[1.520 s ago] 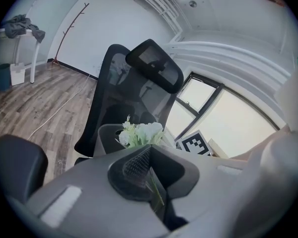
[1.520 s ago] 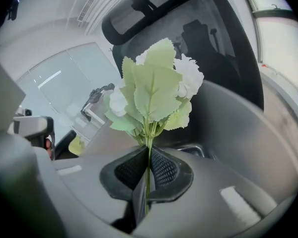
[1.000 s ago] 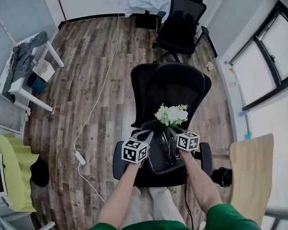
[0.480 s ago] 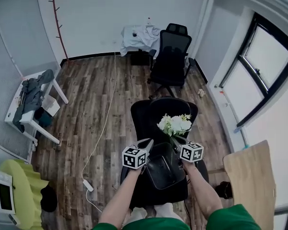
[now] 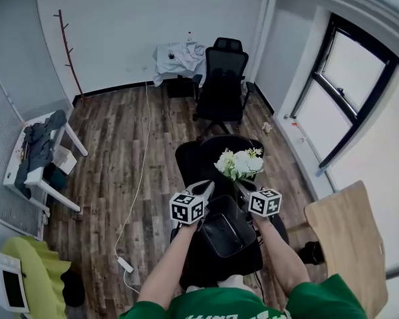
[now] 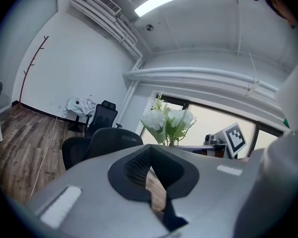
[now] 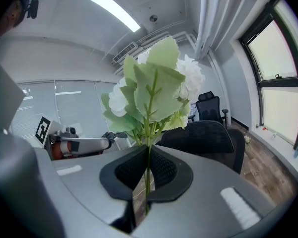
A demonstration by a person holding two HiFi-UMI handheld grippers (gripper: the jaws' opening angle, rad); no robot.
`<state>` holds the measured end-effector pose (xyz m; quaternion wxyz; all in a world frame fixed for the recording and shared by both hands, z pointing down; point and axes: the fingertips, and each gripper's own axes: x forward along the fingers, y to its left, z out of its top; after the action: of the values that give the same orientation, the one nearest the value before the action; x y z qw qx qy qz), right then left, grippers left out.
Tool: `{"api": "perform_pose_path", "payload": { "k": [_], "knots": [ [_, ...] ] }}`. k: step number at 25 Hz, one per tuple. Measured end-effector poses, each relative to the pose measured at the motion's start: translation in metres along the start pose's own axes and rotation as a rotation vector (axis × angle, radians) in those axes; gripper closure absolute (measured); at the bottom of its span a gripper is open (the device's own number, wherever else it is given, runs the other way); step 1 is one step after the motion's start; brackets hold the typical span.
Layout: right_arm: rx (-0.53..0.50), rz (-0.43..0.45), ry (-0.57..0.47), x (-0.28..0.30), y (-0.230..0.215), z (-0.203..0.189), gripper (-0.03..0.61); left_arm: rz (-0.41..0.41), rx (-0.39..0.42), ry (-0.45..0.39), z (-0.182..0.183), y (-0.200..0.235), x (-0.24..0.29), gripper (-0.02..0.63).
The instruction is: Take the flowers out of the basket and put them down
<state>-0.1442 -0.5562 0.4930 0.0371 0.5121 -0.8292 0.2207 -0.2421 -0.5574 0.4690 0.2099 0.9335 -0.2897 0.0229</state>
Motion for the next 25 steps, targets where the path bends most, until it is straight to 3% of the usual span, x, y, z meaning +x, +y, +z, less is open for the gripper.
{"api": "perform_pose_path", "payload": {
  "k": [16,25],
  "knots": [
    [0.047,-0.167,-0.08,-0.073,-0.009,-0.006,0.566,-0.175,0.015,0.066,-0.026,-0.05,0.003,0.597],
    [0.083,-0.267,-0.141,-0.163,-0.045,-0.016,0.566,-0.29,0.061,0.108,-0.04,-0.129,0.039,0.597]
  ]
}}
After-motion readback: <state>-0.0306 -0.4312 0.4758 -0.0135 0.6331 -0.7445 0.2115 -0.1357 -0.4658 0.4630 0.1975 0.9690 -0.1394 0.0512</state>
